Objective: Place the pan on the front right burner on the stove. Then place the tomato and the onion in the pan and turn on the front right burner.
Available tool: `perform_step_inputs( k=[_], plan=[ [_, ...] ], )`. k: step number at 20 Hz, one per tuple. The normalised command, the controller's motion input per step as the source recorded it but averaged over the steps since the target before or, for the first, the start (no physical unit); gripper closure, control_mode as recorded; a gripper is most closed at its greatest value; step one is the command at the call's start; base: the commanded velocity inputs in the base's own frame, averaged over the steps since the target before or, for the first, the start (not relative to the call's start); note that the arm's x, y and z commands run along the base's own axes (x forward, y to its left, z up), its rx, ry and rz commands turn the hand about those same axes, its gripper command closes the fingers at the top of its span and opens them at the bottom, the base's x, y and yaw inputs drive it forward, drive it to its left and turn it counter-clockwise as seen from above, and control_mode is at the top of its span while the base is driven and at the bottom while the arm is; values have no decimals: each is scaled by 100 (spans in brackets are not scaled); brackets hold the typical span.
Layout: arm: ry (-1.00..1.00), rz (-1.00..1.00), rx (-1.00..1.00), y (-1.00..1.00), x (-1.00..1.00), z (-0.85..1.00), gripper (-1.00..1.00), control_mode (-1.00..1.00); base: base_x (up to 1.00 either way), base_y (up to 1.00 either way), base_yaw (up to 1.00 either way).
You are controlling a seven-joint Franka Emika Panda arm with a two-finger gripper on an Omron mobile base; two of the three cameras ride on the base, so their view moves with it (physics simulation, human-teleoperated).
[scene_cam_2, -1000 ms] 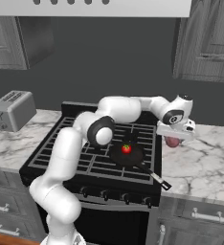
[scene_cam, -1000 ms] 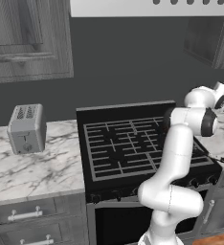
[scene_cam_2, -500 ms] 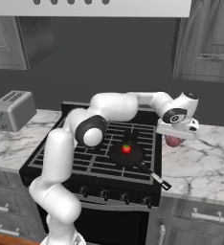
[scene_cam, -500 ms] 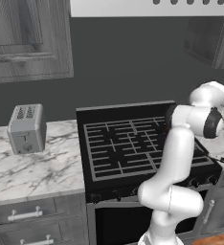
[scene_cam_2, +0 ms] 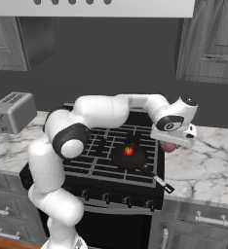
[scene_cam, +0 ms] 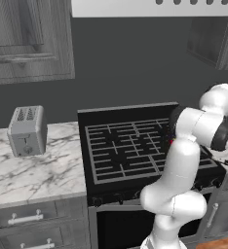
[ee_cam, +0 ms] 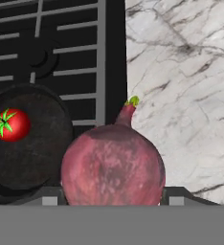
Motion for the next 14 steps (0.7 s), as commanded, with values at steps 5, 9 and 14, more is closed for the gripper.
perform_step_inputs(
  k=[5,9,14],
  plan=[
    [-5,0,0,42,-48,11,100,-100,0,0,0],
    [-2,0,0,54,-26,12,100,-100,0,0,0],
    [0,0,-1,56,-15,18,100,-100,0,0,0]
  ],
)
